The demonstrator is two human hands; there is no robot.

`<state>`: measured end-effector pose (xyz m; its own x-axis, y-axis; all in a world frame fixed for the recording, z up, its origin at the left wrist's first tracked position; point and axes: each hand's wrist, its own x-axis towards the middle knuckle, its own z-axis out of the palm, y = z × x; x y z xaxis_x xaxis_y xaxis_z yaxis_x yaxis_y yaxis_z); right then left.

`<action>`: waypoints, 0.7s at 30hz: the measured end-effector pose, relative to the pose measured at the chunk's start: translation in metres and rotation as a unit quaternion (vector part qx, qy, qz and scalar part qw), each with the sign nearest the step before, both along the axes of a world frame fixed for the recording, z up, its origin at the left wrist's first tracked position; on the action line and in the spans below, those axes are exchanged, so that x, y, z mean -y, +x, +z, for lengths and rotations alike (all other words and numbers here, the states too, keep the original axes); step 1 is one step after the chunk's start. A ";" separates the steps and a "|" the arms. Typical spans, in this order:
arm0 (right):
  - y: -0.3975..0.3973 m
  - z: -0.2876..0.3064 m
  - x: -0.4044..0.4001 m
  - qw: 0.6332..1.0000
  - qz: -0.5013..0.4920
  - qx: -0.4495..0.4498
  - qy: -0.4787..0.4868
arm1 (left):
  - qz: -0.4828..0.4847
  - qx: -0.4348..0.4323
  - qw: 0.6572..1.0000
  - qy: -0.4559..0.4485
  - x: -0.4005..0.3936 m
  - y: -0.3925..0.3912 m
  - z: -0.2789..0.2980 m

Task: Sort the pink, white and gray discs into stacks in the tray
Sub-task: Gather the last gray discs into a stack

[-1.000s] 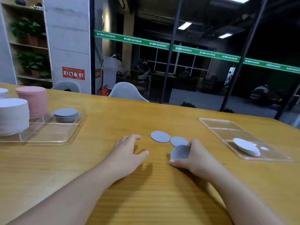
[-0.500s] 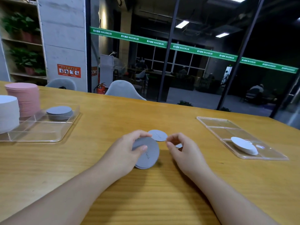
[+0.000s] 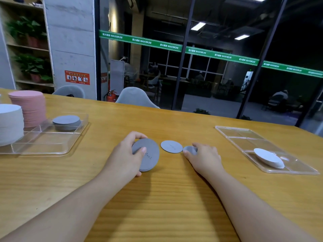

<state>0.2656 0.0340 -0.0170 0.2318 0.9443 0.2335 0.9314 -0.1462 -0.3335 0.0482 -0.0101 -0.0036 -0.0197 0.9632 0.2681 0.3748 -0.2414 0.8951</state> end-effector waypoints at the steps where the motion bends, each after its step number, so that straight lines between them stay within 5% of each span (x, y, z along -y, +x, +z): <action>1: 0.002 0.000 0.000 1.000 0.002 -0.013 0.002 | 0.006 0.007 1.000 -0.002 -0.001 -0.001 0.000; 6: 0.004 0.000 0.003 0.993 0.070 -0.070 0.061 | 0.016 0.002 1.000 -0.012 -0.003 0.000 0.000; 13: -0.018 -0.001 -0.006 0.969 0.193 0.021 0.151 | 0.016 -0.011 1.000 -0.022 -0.002 0.003 0.000; 21: -0.028 0.004 -0.032 0.978 0.168 -0.121 -0.022 | 0.003 -0.009 1.000 -0.022 -0.003 0.003 -0.001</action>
<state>0.2378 0.0656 -0.0132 -0.0495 0.9848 0.1668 0.8238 0.1346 -0.5506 0.0513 -0.0067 -0.0044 -0.0206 0.9740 0.2258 0.3923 -0.1999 0.8978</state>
